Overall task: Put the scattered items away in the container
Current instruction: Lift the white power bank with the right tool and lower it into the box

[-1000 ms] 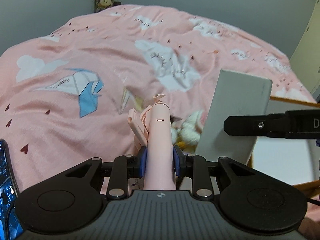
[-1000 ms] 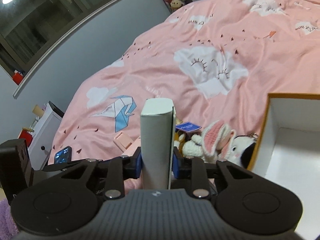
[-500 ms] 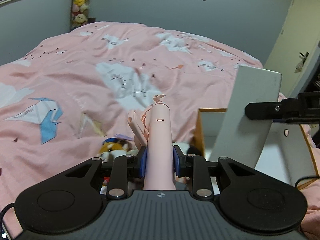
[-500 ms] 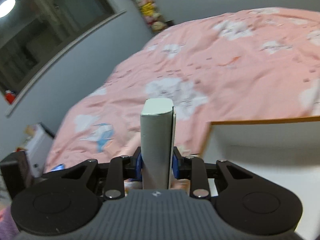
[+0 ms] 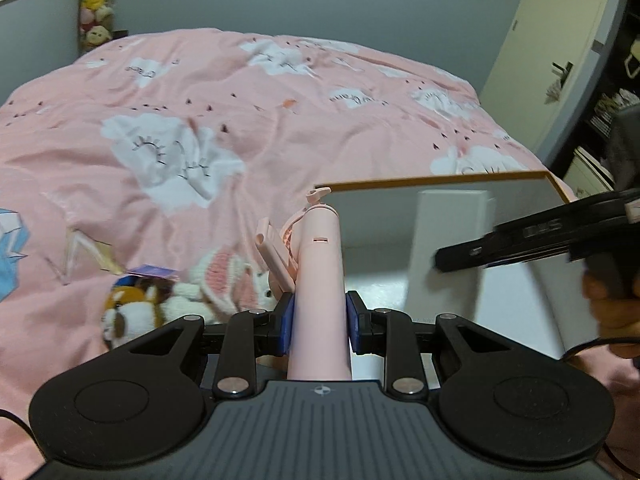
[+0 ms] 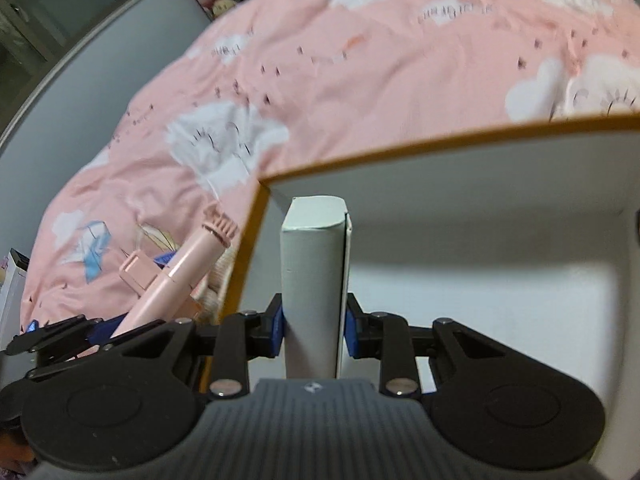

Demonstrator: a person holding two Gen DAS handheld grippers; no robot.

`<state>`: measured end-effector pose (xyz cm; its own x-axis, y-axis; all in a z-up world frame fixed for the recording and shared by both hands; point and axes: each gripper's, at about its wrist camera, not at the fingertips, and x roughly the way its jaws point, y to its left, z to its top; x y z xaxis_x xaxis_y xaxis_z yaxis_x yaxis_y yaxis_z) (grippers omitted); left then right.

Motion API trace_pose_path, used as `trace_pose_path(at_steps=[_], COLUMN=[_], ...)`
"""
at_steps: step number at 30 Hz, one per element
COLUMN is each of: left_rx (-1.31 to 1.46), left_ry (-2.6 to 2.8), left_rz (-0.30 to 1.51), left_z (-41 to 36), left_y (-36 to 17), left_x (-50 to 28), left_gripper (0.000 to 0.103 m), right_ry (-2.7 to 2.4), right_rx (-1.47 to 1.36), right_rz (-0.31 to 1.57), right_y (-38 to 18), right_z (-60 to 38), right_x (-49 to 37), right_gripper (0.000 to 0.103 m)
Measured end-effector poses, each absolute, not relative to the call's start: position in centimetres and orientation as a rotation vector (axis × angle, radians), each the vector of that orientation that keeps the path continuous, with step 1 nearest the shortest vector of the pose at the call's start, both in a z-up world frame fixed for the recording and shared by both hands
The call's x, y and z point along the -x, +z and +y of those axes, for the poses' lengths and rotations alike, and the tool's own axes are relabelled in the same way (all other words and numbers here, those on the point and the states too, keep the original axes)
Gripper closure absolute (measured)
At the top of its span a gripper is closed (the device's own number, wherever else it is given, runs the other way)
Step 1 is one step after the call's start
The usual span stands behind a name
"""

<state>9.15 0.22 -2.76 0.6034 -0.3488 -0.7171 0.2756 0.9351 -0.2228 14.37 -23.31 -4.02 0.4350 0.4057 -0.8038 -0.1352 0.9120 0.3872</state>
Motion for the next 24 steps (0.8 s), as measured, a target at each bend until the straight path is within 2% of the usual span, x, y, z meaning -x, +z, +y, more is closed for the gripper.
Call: trace_pose_path(at_steps=[7, 24], left_rx=[0.083, 0.078], left_ry=[-0.373, -0.364], left_rz=[0.839, 0.838], left_z=[-0.3, -0.3], left_y=[-3.1, -3.0], left_x=[-9.5, -9.4], left_gripper=[0.072, 0.072], right_ry=[0.382, 0.352], right_rx=[-0.312, -0.353], right_rz=[1.199, 1.314], right_y=[-8.1, -11.7], right_z=[-21.9, -21.3], right_x=[-16.4, -18.8], right_gripper=[0.071, 0.070])
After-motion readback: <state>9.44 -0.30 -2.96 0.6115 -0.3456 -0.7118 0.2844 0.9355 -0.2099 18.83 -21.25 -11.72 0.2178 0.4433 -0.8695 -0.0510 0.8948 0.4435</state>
